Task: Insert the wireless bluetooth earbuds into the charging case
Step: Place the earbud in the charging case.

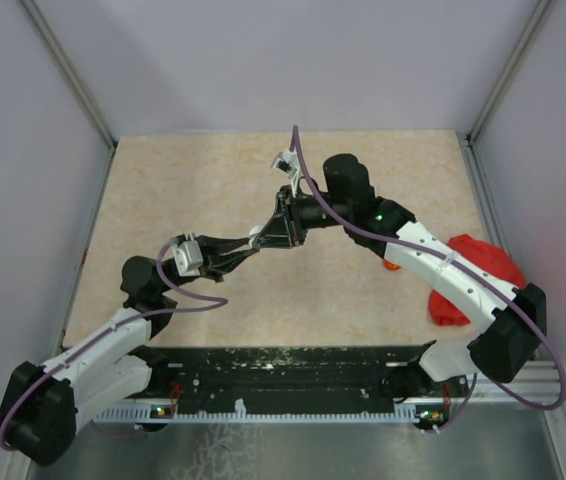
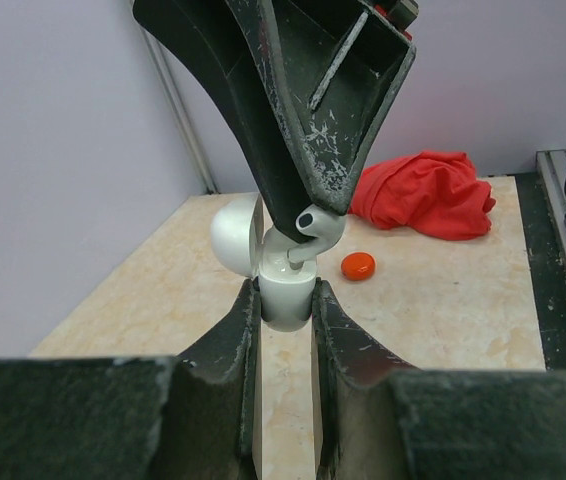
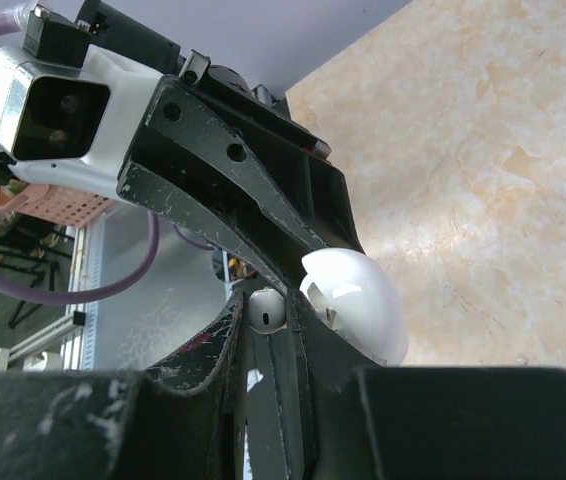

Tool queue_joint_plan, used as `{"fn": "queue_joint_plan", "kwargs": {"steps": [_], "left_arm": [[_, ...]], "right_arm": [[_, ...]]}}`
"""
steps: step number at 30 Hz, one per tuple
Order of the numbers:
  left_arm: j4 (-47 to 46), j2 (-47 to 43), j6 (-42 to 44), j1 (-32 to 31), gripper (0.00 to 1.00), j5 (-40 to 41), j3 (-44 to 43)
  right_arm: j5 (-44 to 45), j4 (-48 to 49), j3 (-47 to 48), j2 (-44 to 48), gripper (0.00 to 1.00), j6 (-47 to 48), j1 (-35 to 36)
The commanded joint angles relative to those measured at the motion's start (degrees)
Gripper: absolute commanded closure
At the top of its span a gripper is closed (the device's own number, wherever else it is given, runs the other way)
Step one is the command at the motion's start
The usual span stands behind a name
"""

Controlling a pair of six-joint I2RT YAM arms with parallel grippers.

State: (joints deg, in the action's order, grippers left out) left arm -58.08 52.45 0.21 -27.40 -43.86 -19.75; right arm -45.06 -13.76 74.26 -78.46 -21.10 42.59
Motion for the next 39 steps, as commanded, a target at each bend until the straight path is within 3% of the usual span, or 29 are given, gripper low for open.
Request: {"fn": "queue_joint_plan", "kwargs": {"steps": [1,17,29,39], "left_arm": [[-2.74,-1.17,0.07,-0.29,0.99,1.23,0.46],[-7.03,-0.91,-1.49,-0.29,0.99,1.84,1.55],[-10.22,-1.28,-3.09,-0.38,0.99,3.1,2.54],[-13.91,-1.44,-2.38,-0.86,0.99,8.26,4.57]], "right_arm": [[0.57,0.11,1.19,0.46,0.9,-0.49,0.39],[1.68,4.05,-1.02,-0.47,0.9,-6.2,0.39],[7.88,6.5,-3.9,1.29,0.89,-9.09,-0.16],[9.44,10.3,-5.22,2.47,0.89,-11.85,-0.84]]}}
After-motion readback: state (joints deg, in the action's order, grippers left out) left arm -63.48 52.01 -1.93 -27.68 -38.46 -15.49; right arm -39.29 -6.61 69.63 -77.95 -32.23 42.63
